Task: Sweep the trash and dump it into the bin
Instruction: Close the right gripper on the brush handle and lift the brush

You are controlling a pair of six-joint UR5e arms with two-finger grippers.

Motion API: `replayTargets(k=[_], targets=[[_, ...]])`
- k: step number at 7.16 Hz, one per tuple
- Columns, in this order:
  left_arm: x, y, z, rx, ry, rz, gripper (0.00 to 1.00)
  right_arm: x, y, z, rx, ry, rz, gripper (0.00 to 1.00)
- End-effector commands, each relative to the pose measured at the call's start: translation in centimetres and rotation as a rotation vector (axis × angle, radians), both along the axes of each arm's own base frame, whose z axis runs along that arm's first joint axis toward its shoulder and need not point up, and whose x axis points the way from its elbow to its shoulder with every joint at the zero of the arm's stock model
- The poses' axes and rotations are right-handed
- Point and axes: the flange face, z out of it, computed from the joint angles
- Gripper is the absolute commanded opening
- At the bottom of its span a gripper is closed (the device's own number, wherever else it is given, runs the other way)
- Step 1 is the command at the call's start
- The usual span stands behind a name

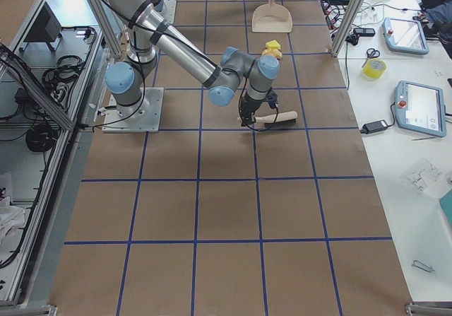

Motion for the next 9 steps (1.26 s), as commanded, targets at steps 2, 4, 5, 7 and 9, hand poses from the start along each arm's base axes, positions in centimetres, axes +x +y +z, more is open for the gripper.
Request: replayTargets(k=[2,4,5,7,9], targets=[[0.2,-0.2,-0.5,0.0,-0.003,0.007,0.73,0.0,-0.2,0.8,-0.017,0.004,-0.01,0.1],[-0.4,-0.3,0.1,-0.002,0.0,0.006,0.73,1.3,0.0,2.4,-0.032,0.004,-0.035,0.09],[-0.8,-0.2,-0.1,0.003,0.002,0.006,0.73,3.6,-0.2,3.0,-0.046,0.016,-0.049,0.1],[-0.8,-0.2,0.4,-0.003,0.002,0.007,0.67,9.2,-1.2,5.0,-0.039,0.044,-0.133,0.09],[-1.0,0.2,0.2,0.015,0.008,0.013,0.51,18.2,-2.1,7.2,-0.069,0.084,-0.193,0.09]])
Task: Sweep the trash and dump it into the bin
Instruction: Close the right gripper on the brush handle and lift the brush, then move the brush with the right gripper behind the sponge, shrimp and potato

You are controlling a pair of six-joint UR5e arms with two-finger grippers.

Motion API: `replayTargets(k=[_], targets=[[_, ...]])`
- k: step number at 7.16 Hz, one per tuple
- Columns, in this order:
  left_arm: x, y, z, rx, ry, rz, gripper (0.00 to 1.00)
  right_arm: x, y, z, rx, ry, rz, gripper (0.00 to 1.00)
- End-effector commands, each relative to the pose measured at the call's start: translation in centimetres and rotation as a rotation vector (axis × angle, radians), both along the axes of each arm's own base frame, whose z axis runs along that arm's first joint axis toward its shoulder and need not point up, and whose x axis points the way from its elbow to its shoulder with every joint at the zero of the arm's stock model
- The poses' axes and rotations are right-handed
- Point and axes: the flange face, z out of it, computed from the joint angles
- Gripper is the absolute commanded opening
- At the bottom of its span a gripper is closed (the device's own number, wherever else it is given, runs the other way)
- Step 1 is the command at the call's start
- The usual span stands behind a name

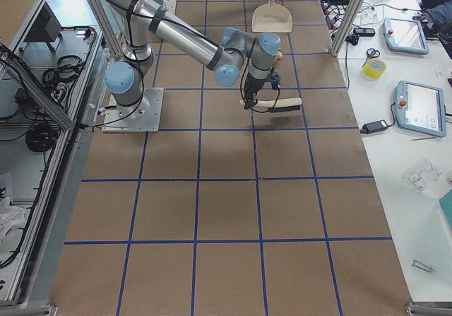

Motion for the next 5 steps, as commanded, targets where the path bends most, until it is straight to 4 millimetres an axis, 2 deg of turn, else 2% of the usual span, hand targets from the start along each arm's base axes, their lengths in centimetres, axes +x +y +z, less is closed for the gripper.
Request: replayTargets(k=[1,3,5], targets=[[-0.2,0.3,-0.3,0.013,0.006,0.004,0.45,8.2,0.2,1.0,-0.024,0.012,-0.104,0.09],[-0.3,0.4,-0.1,0.014,0.005,0.004,0.34,14.3,1.5,0.7,-0.036,-0.005,-0.215,0.08],[-0.9,0.3,0.3,0.025,0.007,-0.005,0.3,18.7,2.6,-0.6,-0.019,-0.026,-0.337,0.08]])
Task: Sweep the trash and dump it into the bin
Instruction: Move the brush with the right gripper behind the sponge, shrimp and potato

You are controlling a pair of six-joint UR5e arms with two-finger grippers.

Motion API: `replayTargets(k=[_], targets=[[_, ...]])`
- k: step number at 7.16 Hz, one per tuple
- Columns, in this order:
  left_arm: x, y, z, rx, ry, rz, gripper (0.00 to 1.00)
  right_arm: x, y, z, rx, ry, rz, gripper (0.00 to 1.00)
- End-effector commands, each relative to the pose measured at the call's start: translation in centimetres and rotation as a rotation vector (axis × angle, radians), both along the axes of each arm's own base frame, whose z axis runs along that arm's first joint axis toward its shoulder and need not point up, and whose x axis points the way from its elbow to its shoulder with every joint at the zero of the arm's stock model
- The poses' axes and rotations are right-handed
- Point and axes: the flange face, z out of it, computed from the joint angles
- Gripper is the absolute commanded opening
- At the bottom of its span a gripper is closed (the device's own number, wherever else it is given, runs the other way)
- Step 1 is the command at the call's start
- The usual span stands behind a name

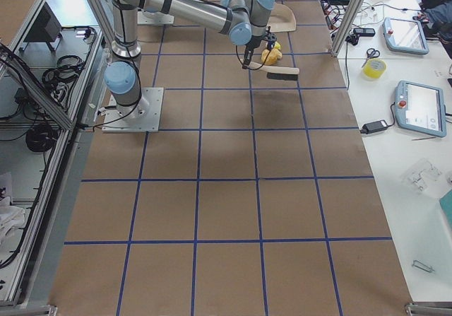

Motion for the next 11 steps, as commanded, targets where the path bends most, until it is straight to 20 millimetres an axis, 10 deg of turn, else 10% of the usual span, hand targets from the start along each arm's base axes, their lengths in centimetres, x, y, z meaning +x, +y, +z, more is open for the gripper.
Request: replayTargets(k=[1,11], targets=[[-1.1,0.1,0.3,0.011,-0.001,-0.015,0.3,4.0,1.1,-1.3,0.02,-0.015,-0.127,0.08],[-1.1,0.1,-0.1,0.02,-0.005,-0.018,0.3,15.5,3.3,-6.9,0.057,-0.029,-0.129,0.06]])
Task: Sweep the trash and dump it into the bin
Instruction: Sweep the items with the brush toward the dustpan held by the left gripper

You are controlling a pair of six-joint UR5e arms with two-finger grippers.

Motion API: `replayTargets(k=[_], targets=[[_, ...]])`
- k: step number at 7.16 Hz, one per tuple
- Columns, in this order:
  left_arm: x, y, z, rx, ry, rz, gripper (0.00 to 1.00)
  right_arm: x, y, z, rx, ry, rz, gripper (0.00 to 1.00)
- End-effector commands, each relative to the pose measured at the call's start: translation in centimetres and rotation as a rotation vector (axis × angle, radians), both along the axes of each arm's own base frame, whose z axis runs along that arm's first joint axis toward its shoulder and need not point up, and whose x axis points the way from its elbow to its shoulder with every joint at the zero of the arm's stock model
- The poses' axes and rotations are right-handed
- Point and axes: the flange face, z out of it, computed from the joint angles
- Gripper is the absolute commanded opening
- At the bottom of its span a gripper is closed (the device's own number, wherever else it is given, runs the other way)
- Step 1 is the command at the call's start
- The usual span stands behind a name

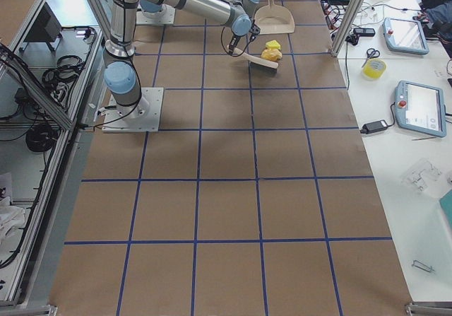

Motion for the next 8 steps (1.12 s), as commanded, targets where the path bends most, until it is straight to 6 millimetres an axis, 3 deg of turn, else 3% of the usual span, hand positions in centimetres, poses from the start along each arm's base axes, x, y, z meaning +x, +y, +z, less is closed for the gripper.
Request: replayTargets(k=[1,4,6,8], targets=[[0.0,0.0,0.0,0.0,0.0,0.0,0.3,2.5,-0.9,-1.5,-0.003,-0.005,0.059,0.06],[0.0,-0.1,0.1,-0.002,0.003,0.0,0.3,6.1,-2.3,-2.2,-0.022,-0.015,0.102,0.07],[-0.1,0.0,0.0,-0.002,0.006,0.0,0.3,7.0,-2.9,-2.1,-0.033,-0.03,0.159,0.07],[-0.1,0.1,0.0,0.0,0.008,0.001,0.3,8.9,-1.9,-1.8,-0.033,-0.062,0.236,0.07]])
